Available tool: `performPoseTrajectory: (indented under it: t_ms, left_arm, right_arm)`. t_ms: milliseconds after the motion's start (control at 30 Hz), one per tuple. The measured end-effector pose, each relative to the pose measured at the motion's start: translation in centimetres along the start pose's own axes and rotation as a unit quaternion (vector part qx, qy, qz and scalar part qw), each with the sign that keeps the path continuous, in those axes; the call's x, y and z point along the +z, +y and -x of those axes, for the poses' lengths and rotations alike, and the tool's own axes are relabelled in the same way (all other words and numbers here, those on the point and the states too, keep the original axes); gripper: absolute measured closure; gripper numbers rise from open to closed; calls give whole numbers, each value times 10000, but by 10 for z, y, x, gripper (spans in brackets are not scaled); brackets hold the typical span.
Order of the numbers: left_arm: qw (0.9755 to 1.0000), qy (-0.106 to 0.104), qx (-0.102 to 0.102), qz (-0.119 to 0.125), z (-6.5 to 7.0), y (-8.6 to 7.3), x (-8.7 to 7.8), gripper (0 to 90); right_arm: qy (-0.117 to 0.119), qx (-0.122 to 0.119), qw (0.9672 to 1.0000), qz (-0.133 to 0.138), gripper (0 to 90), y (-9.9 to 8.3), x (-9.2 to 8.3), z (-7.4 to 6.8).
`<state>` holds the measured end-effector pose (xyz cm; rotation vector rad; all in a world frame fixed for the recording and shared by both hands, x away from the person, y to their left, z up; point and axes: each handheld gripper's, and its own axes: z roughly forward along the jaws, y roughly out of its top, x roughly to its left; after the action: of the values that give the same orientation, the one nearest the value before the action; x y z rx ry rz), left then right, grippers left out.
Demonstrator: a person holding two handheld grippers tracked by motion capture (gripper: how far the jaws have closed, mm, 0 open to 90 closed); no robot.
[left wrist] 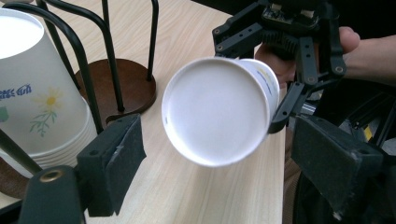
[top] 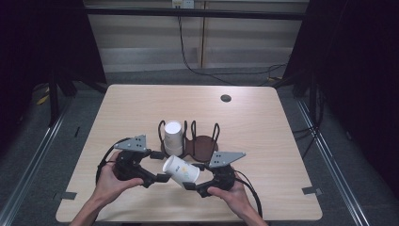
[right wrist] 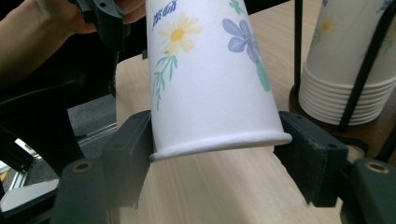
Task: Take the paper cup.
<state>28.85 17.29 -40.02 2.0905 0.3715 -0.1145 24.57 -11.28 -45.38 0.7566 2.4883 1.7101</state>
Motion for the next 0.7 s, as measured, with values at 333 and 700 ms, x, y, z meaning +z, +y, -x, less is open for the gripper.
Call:
performPoseTrajectory:
  t_ms: [333,700]
  left_arm:
    - [9998,108,100,-114,1,-3,0,170]
    - [9995,108,116,-266,1,-8,5,171]
  right_arm:
    - [-101,104,9999,-86,292,2,-10,6]
    - [-108,55,9993,-349,293,7,-17,7]
